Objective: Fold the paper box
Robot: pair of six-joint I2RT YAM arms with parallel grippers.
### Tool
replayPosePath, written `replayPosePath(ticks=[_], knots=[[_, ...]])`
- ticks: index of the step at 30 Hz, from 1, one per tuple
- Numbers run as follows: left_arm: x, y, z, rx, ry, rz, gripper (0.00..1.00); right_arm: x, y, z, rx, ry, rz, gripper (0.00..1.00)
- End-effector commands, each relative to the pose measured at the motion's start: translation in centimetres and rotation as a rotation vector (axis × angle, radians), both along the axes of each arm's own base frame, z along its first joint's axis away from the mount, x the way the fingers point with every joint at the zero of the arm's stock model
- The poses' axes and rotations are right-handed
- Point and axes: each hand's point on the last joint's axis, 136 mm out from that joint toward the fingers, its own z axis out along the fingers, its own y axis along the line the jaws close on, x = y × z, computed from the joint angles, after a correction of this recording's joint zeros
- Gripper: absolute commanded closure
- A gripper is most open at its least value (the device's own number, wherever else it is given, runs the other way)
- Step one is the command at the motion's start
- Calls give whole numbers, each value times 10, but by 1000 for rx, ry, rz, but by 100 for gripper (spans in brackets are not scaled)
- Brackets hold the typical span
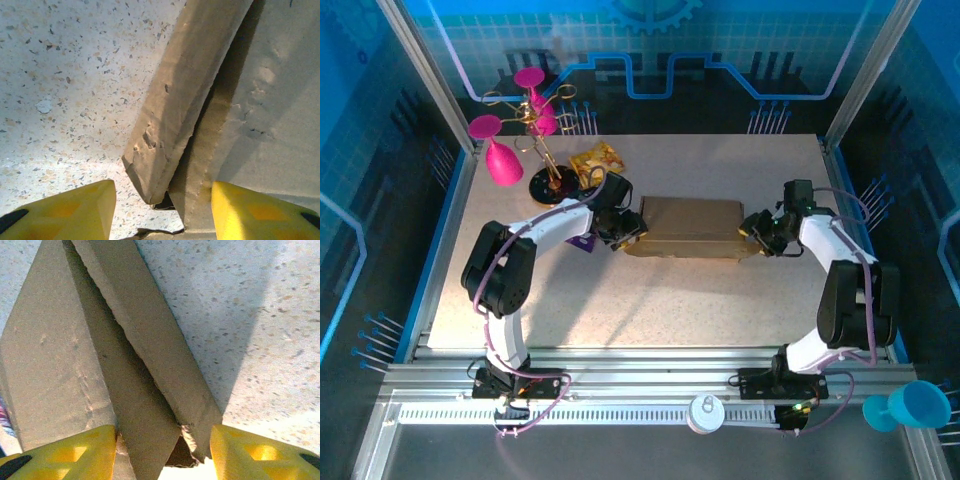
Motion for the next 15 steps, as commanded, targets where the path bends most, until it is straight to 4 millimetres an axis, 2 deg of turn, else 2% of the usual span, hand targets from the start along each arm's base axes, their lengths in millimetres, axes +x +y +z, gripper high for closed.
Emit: replayPosePath(ticks=[1,5,9,15], knots=[[-11,7,16,39,-3,-43,46,-15,-18,9,-131,38,23,46],[-13,13,39,48,-48,-45,43,-13,-20,20,-159,-8,52,45],[-6,15,61,44,-96,-56,40,-1,-7,26,-109,-60,112,44],[17,26,61,36,-79,-49,39,24,11,37,-64,-138,193,36]])
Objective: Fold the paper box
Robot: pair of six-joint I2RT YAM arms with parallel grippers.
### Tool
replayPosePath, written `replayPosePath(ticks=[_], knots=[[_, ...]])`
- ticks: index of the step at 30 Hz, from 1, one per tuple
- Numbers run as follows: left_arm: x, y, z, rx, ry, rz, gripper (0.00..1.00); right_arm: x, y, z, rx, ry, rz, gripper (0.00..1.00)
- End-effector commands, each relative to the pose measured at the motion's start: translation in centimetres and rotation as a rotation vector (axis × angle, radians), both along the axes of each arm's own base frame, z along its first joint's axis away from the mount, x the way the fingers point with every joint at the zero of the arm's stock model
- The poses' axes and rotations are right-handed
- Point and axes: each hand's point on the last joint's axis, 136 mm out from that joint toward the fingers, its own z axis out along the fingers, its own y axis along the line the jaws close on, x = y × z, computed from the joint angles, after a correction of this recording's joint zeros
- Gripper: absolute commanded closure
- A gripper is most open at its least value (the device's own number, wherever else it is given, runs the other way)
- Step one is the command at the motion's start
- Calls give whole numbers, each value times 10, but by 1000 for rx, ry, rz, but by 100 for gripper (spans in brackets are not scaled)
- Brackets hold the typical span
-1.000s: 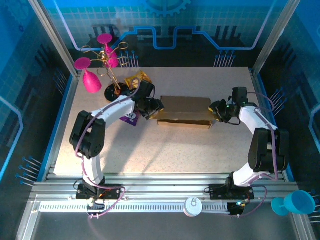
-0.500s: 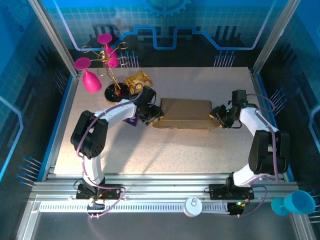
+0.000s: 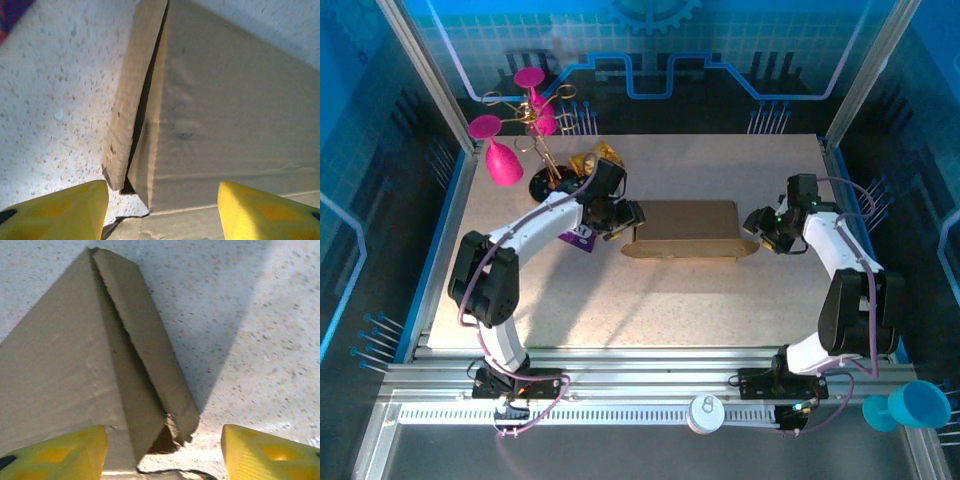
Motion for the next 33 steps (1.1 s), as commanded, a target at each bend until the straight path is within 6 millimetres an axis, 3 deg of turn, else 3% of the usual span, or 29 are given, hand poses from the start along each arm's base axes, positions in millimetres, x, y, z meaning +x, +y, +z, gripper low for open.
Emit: replayPosePath(ticks=[1,4,9,14,23,33], knots=[[6,12,-4,26,28,-11,39,18,17,12,26,-57,91,35],[14,11,-8,20,22,-25,39,26,22,3,28,-30,127,35],[20,4,-28,17,62,-47,40,22,27,-35,7,89,178,42],[25,-4,-45,-4,56,-76,39,15,22,-60,-32,156,188,55],[37,-20,-60,-79,8,-115,42,22,26,-41,-34,104,218,60],[27,-21,-74,-94,19,-131,52,29,15,-23,39,38,219,44]])
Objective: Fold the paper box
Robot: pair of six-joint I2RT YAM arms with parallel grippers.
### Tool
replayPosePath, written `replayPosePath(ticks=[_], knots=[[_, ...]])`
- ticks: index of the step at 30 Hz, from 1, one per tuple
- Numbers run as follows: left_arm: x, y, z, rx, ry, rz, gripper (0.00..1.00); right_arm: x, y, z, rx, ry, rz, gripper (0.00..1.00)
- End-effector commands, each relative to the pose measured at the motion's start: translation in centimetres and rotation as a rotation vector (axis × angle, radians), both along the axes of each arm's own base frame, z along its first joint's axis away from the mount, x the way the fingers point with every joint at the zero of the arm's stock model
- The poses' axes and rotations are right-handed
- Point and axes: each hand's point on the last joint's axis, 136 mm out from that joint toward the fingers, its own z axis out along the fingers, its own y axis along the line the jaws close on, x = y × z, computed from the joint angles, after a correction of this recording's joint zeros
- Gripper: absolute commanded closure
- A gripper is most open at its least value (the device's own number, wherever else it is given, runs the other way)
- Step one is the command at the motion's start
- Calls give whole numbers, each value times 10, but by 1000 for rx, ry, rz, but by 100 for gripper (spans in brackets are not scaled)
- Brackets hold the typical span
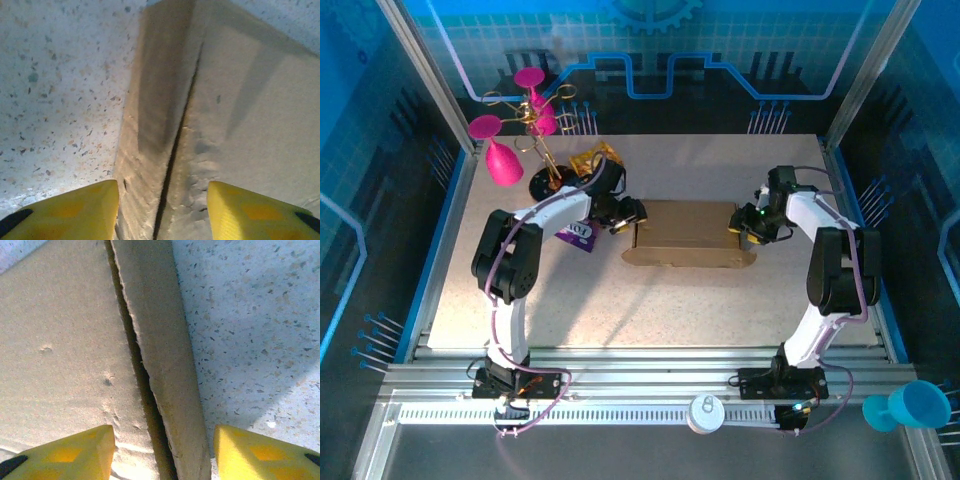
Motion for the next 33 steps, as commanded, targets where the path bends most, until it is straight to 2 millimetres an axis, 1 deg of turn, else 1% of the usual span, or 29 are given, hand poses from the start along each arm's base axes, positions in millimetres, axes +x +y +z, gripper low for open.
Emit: replayPosePath(ticks=[1,4,6,11,14,18,22,24,25,26,30,33], knots=[[-3,-7,-4,-35,-1,-27,53,5,-7,19,42,-45,6,43],[-6,-7,-9,-36,12,-25,58,10,-12,17,71,-43,-6,42],[-9,-7,-12,-40,17,-27,63,14,-14,15,98,-43,-9,42],[-17,-5,-19,-37,28,-26,78,22,-12,9,193,-45,11,38],[-22,0,-21,-21,32,-29,83,25,-11,8,251,-60,27,35],[-29,6,-24,-3,26,-42,91,28,-8,9,317,-98,65,32],[-35,13,-29,2,30,-57,98,23,-4,9,350,-135,126,29],[-36,17,-29,-2,19,-61,99,20,-4,5,356,-133,130,28],[-37,18,-29,-4,12,-68,100,21,-3,6,380,-149,126,28],[-38,19,-29,-4,6,-76,100,23,-2,8,408,-167,122,28],[-44,23,-31,11,7,-110,100,33,13,28,519,-250,159,27],[-47,29,-34,20,10,-110,100,33,25,33,512,-250,216,26]])
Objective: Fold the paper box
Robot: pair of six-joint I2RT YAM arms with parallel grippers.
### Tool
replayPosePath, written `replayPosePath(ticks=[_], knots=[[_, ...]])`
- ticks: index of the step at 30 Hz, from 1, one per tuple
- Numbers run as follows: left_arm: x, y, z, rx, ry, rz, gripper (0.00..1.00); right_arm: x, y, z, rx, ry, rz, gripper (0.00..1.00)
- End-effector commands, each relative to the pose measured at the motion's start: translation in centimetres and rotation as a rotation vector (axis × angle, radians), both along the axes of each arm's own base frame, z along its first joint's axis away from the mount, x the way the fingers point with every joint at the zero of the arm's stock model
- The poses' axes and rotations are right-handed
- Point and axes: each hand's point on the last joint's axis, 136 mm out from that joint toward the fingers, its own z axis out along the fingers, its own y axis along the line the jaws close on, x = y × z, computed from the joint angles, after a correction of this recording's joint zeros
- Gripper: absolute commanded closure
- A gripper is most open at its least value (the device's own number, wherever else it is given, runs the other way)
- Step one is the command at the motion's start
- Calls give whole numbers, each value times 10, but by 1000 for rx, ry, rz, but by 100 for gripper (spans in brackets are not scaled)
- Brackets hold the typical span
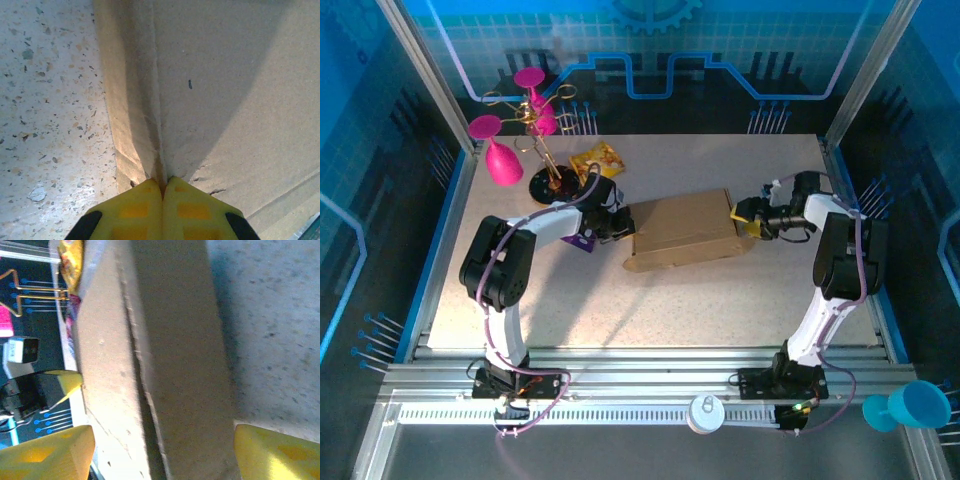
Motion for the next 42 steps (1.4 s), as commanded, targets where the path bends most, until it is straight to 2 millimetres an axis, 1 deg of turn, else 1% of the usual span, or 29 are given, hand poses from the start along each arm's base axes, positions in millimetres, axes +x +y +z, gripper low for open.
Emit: replayPosePath(ticks=[1,2,5,8,11,14,17,19,20,22,25,27,29,31,33,34,37,39,40,42], knots=[[-28,23,-28,81,99,-13,100,7,17,15,65,-63,73,25],[-28,24,-29,79,98,-10,100,7,20,14,73,-60,81,26],[-28,26,-30,80,99,-7,100,4,27,4,72,-15,104,25],[-28,28,-32,87,101,-6,100,2,28,-7,39,17,121,23],[-30,31,-34,92,103,-8,100,0,29,-7,44,15,124,23],[-31,33,-37,91,105,-3,100,-1,37,-2,95,5,143,22],[-29,34,-39,89,106,0,100,-7,47,-5,98,30,182,21],[-28,36,-40,93,107,3,100,-13,44,-13,21,54,189,20],[-28,36,-40,93,108,5,100,-15,39,-13,-4,52,176,20],[-27,38,-41,100,112,7,100,-17,23,-12,-66,45,118,20],[-28,40,-42,104,111,5,100,-17,5,5,-42,-14,31,19],[-27,41,-42,104,109,2,100,-17,3,14,3,-33,17,18],[-28,41,-43,103,111,0,100,-17,11,14,44,-15,52,18],[-27,41,-44,102,112,-2,100,-18,25,12,81,7,103,18],[-27,42,-45,102,115,-2,100,-19,38,7,120,34,135,18],[-26,42,-45,103,115,0,100,-20,43,1,110,54,155,18],[-26,44,-45,105,113,0,100,-25,43,-15,35,83,164,18],[-26,46,-46,108,114,0,100,-24,37,-15,16,74,136,18],[-27,47,-46,111,115,0,100,-23,35,-12,16,57,126,18],[-28,48,-48,113,117,1,100,-22,35,-6,27,39,124,18]])
